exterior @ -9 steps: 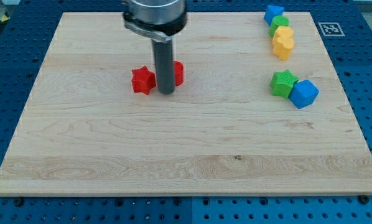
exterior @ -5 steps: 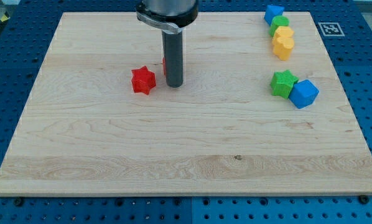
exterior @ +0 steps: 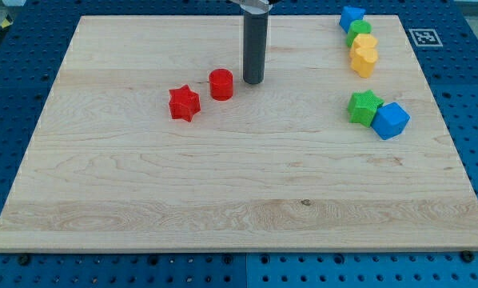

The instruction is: Move the red circle to the top right of the red star

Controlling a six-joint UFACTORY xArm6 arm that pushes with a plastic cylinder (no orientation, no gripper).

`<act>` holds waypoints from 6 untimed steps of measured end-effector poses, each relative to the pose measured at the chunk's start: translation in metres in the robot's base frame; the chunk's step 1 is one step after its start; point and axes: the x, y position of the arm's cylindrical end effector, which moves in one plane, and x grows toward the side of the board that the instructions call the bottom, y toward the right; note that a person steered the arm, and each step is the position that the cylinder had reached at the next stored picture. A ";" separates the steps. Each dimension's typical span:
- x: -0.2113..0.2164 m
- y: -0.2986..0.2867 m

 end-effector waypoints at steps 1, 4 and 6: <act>0.001 -0.005; 0.003 -0.056; -0.028 0.024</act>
